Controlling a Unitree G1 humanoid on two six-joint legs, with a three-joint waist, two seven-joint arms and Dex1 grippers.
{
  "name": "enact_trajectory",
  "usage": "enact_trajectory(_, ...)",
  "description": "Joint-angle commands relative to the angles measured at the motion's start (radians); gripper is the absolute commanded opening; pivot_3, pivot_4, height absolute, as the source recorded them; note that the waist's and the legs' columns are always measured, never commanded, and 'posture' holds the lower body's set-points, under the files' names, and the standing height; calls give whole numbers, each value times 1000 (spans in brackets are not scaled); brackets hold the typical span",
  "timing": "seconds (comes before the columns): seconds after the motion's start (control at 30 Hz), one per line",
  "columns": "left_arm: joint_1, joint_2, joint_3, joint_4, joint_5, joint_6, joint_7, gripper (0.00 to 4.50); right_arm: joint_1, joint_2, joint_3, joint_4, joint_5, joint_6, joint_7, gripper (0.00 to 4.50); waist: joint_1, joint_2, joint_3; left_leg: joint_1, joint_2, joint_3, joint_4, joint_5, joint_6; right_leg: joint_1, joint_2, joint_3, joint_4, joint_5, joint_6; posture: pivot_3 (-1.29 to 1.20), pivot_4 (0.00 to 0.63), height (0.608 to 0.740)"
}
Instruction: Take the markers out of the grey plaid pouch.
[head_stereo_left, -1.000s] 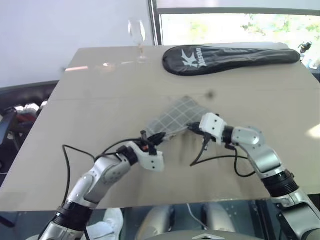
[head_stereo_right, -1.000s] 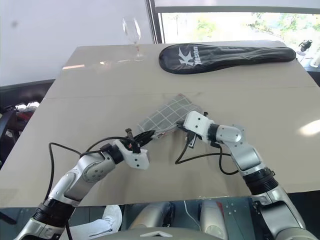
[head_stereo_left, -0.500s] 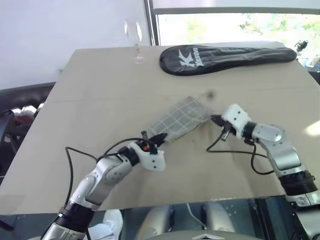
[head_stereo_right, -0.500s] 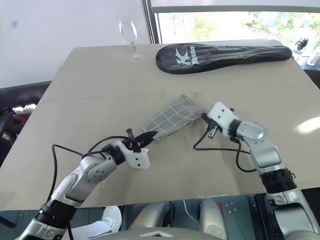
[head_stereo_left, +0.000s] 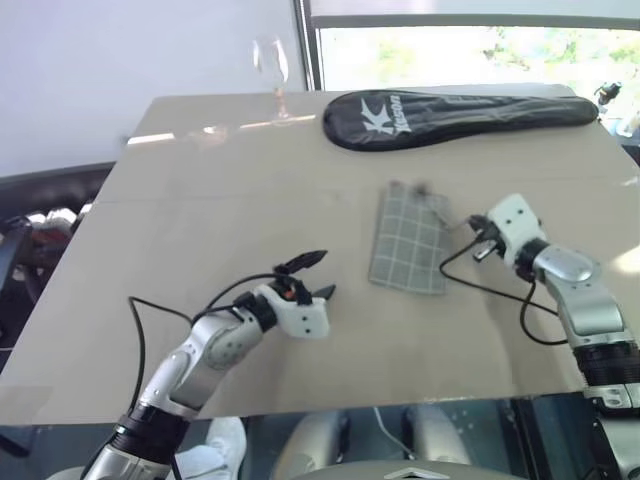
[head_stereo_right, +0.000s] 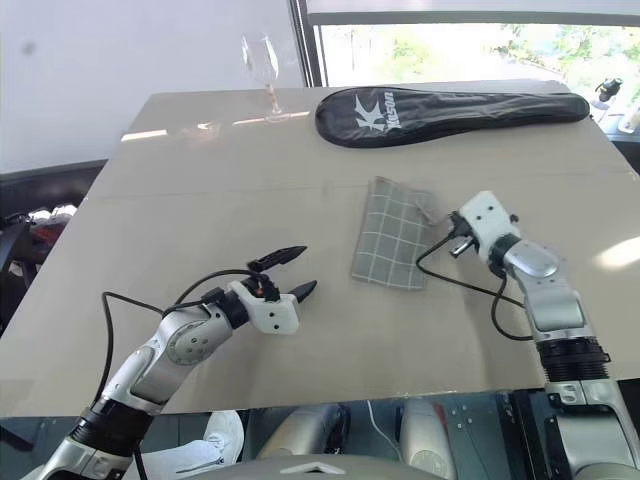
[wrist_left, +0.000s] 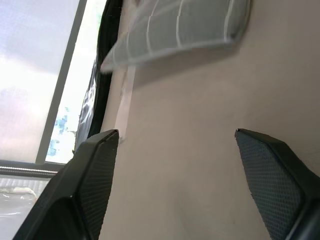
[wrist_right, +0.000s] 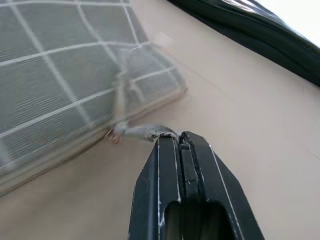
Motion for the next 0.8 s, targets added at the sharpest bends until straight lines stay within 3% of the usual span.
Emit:
enact_trajectory(0.03, -3, -5, -27, 9, 8, 3, -9, 3872, 0, 23, -13, -108, 58, 31, 24, 0, -1, 0, 0, 0, 0, 0, 0, 0, 0, 0, 0, 0, 0, 0, 0, 0, 150, 740)
enact_trajectory(0.43, -20, -23, -78, 15, -78, -73, -39, 3872, 40, 108, 75, -501, 252, 403, 74, 0, 4, 0, 0, -1, 0, 0, 0, 0, 0, -1, -1, 0, 0, 0, 0, 0, 150, 740)
enact_trajectory(0.8, -22, -44, -79, 13, -78, -60, -33, 3872, 19, 94, 96, -531, 281, 473, 73, 0, 2, 0, 0, -2, 0, 0, 0, 0, 0, -1, 0, 0, 0, 0, 0, 0, 150, 740)
